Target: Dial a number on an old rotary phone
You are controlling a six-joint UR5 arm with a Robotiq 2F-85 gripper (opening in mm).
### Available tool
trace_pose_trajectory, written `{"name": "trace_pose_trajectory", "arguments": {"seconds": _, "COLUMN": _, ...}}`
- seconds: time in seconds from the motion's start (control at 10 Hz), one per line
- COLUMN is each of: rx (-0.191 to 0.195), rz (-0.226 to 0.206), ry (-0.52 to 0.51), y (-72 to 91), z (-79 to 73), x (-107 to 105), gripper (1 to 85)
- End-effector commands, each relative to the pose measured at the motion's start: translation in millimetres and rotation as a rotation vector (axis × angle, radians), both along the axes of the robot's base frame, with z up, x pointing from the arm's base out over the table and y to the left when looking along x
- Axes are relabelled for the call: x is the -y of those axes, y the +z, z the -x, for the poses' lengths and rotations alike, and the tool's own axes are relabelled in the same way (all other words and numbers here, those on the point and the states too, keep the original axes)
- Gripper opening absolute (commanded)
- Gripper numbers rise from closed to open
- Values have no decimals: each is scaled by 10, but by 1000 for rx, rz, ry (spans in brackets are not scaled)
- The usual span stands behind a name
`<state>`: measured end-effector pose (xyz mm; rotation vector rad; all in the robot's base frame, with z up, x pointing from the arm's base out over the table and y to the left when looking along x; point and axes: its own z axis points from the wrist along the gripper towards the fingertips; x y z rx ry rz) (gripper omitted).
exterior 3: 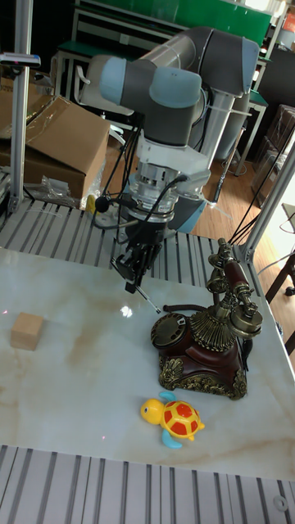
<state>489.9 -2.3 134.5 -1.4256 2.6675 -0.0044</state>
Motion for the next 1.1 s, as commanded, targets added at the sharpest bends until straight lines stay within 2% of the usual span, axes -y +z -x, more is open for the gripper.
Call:
{"name": "trace_pose_trajectory", "arguments": {"seconds": 0.0, "rx": 1, "rz": -54, "ry": -11, "y": -11, "z": -15, "x": -288, "gripper": 13}}
{"name": "trace_pose_trajectory", "arguments": {"seconds": 0.1, "rx": 7, "rz": -56, "ry": -14, "y": -52, "z": -41, "x": -377, "gripper": 13}}
{"name": "trace_pose_trajectory", "arguments": {"seconds": 0.3, "rx": 14, "rz": -38, "ry": -18, "y": -74, "z": -96, "x": -423, "gripper": 13}}
{"name": "trace_pose_trajectory", "arguments": {"seconds": 0.4, "rx": 13, "rz": -23, "ry": 4, "y": -57, "z": -94, "x": -332, "gripper": 13}}
{"name": "trace_pose_trajectory", "arguments": {"seconds": 0.6, "rx": 0, "rz": -21, "ry": 29, "y": -61, "z": -58, "x": -332, "gripper": 13}}
{"name": "trace_pose_trajectory", "arguments": {"seconds": 0.8, "rx": 2, "rz": -30, "ry": 37, "y": -76, "z": -107, "x": -445, "gripper": 13}}
{"name": "trace_pose_trajectory", "arguments": {"seconds": 1.0, "rx": 1, "rz": -12, "ry": 64, "y": -49, "z": -90, "x": -435, "gripper": 13}}
